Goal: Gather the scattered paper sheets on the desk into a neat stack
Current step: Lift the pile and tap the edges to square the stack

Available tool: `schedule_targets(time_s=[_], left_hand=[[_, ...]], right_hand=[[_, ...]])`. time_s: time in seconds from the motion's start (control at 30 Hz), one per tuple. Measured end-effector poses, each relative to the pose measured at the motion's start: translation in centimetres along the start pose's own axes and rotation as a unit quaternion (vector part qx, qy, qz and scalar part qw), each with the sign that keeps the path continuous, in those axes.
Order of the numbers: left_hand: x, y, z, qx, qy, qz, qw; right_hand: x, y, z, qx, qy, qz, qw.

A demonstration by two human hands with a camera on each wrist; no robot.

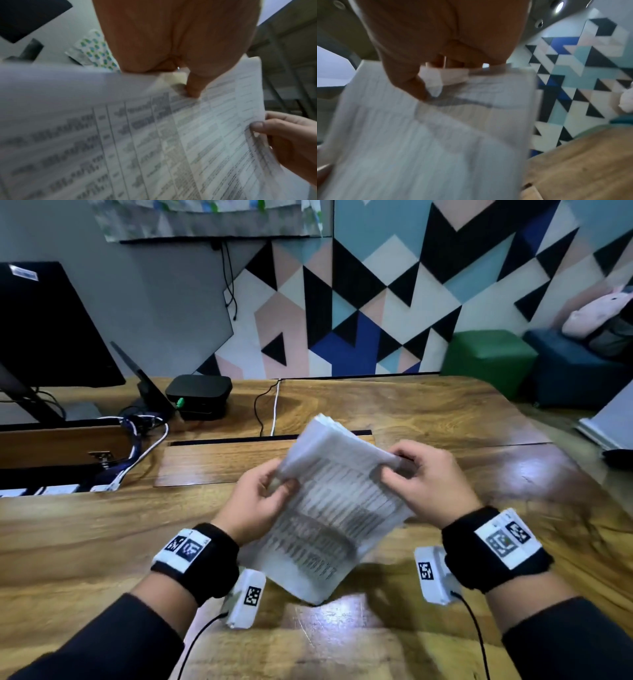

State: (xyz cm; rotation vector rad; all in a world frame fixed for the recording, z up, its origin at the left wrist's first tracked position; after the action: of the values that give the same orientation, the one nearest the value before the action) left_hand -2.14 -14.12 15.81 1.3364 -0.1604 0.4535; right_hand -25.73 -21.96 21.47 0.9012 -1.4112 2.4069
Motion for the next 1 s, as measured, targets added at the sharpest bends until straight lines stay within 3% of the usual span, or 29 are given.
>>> schedule_targets(time_s=[0.1, 0.23, 0.27, 0.37, 0.43, 0.57, 0.77, 1.0], left_hand=[[1.0, -1.0, -0.9, 0.027, 0.074, -0.082, 0.994], [1.8, -1.5, -1.9, 0.036, 0.143, -0.124, 0.981], [1.8, -1.1, -2.0, 0.030, 0.162, -0.135, 0.977], [1.7, -0.2, -2.8, 0.014, 0.222, -0.165, 0.961], [1.3, -0.4, -3.9, 0.014, 0.249, -0.187, 0.950], [1.0, -3.2, -6.1, 0.041, 0.278, -0.206, 0.937], [2.1, -2.8, -4.7, 0.026, 0.251, -0.222, 0.942], [0.5, -0.4, -2.9, 0.050, 0.238, -0.222, 0.944]], right_hand=[[1.2, 2.6, 0.5, -0.068, 0.003, 0.110, 0.992], [-1.5, 4.3, 0.0, -0.161, 0.008, 0.409, 0.898], [-2.2, 4.1, -0.2, -0.169, 0.017, 0.419, 0.892], [-2.2, 2.5, -0.8, -0.143, 0.084, 0.352, 0.921], [-2.2, 1.9, -1.8, -0.123, 0.123, 0.344, 0.923], [-4.3, 3.1, -4.8, -0.132, 0.118, 0.315, 0.932], [-3.5, 2.9, -3.8, -0.123, 0.112, 0.371, 0.914], [-3.8, 3.4, -2.4, -0.130, 0.117, 0.350, 0.920]])
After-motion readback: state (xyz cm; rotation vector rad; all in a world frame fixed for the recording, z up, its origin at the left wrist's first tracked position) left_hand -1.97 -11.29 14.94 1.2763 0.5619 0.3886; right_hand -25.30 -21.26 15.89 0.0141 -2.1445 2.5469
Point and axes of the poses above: each hand's wrist, its own z-axis towards the middle knuckle, its own x-axis out of the back of the hand, y = z × x, the point moved 8 cm from there along z, towards the middle knuckle, and after that the axes turned 3 degrees about z, right-handed, at the moved point
